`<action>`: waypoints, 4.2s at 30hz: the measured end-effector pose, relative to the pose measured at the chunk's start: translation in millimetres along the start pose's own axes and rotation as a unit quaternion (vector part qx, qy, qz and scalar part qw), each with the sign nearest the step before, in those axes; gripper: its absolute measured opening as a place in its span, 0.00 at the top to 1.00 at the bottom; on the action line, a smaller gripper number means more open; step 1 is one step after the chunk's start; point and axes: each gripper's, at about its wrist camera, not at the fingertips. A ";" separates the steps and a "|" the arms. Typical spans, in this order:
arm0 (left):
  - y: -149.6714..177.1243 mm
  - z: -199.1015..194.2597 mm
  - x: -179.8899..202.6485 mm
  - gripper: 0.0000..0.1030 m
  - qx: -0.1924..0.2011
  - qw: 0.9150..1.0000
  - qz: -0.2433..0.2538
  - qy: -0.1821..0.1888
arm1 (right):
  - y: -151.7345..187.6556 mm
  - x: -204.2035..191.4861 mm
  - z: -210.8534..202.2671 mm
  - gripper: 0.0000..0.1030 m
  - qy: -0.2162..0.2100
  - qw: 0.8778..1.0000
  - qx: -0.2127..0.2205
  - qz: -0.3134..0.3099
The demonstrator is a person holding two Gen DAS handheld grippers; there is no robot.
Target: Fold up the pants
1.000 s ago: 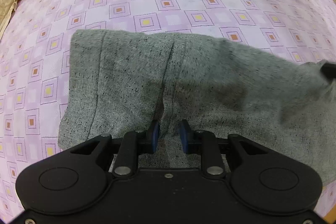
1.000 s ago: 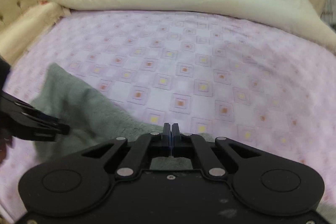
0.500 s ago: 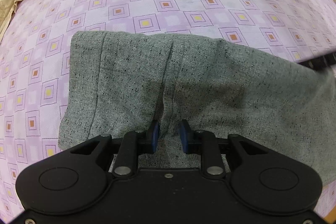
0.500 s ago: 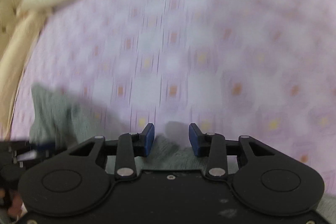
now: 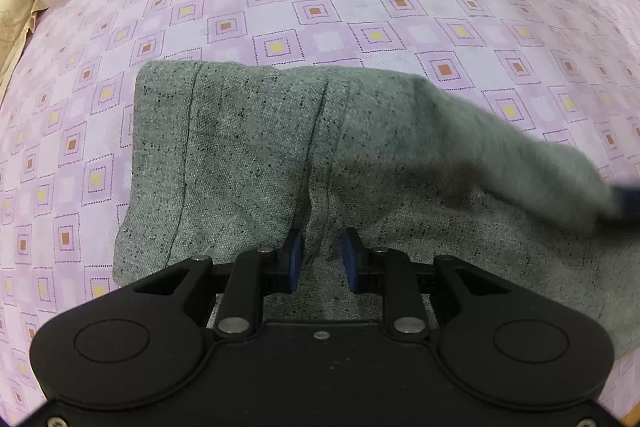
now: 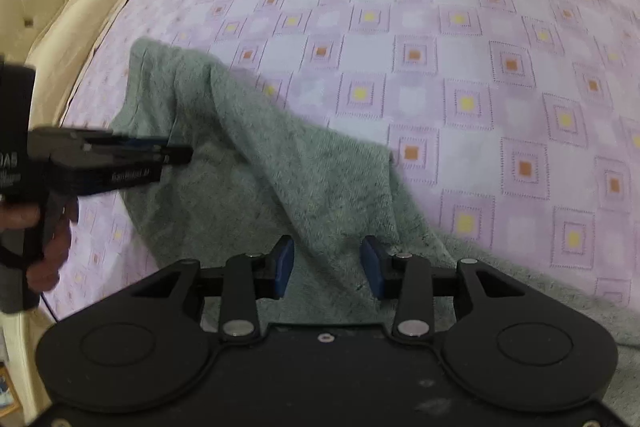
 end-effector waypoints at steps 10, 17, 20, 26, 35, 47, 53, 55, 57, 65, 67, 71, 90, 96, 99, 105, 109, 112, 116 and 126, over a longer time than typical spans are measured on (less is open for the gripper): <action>2.0 -0.1 0.6 0.69 0.002 1.000 -0.002 0.003 | -65.7 32.1 -8.3 0.60 0.037 0.996 0.070 0.051; 3.1 -0.5 0.1 0.69 0.004 1.000 -0.004 0.003 | -100.1 55.8 20.5 0.60 -0.014 0.996 -0.021 0.082; 3.4 -0.4 -1.1 0.69 0.005 1.000 -0.009 0.007 | -95.5 46.9 36.0 0.95 -0.054 0.996 -0.050 0.049; 6.4 -0.4 1.6 0.69 0.015 1.000 -0.009 0.002 | -89.8 14.5 -21.3 0.97 0.015 0.992 0.126 -0.003; 5.8 -9.8 3.6 0.70 0.017 1.000 -0.003 -0.001 | -110.7 31.8 47.1 0.91 0.062 0.993 0.090 0.045; -48.4 -28.8 -18.6 0.73 0.059 0.997 -0.016 -0.054 | -59.3 -28.4 58.4 0.76 0.055 0.995 0.071 -0.047; 3.6 -0.6 -34.3 0.70 0.014 0.997 -0.012 -0.071 | -27.2 -70.1 63.2 0.81 0.042 0.988 0.049 -0.142; 14.6 -0.9 -27.7 0.70 0.018 0.996 0.011 -0.087 | -28.6 -58.0 44.2 0.77 0.054 0.989 0.096 -0.102; 16.6 -1.0 -25.5 0.70 0.017 0.996 0.010 -0.092 | -39.7 -36.4 26.7 0.72 0.089 0.985 0.140 -0.044; 15.2 -5.3 -44.0 0.68 0.001 0.998 -0.027 -0.054 | -111.1 26.9 47.4 0.74 0.032 0.998 0.056 0.011; 13.0 -6.9 -41.6 0.67 0.000 0.998 -0.030 -0.053 | -115.6 26.8 55.3 0.96 0.018 0.999 0.047 -0.007; 14.2 -5.4 -36.8 0.67 0.004 0.998 -0.028 -0.060 | -114.6 9.3 54.5 0.99 0.138 0.985 0.092 -0.044; -0.3 -49.4 10.6 0.74 0.045 0.998 0.035 -0.025 | -14.2 -1.6 49.0 0.85 0.115 0.986 0.117 0.023; -14.4 0.3 20.1 0.67 -0.013 0.998 0.022 -0.049 | -51.6 52.9 61.2 0.90 0.162 0.979 0.083 0.089; -8.8 -6.5 11.6 0.68 -0.008 0.999 0.033 -0.031 | -56.9 83.6 58.9 0.85 0.209 0.966 0.087 0.125; 3.5 -9.8 5.4 0.67 -0.023 0.999 0.015 -0.038 | -35.4 53.4 31.2 0.83 0.145 0.975 0.154 0.068; 22.0 -16.9 3.0 0.73 -0.026 0.998 0.017 -0.049 | -27.2 47.4 65.2 0.85 0.123 0.988 0.063 0.064; 32.8 -36.2 13.1 0.76 0.012 0.999 0.031 -0.040 | -2.5 34.4 43.7 0.80 0.146 0.980 0.115 0.065; 45.0 -21.3 26.7 0.72 -0.019 0.998 0.042 -0.039 | 48.3 17.6 35.3 0.81 0.113 0.985 0.109 0.064; 54.9 -37.0 86.9 0.78 0.010 0.994 0.080 -0.077 | 153.4 56.7 1.8 0.77 0.085 0.976 0.078 0.186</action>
Point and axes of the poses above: each gripper's, at about its wrist camera, not at the fingertips, and z roughly the way its jaws point, x to its right, y to its underside, and after that the axes turned 14 degrees about -x, right-handed
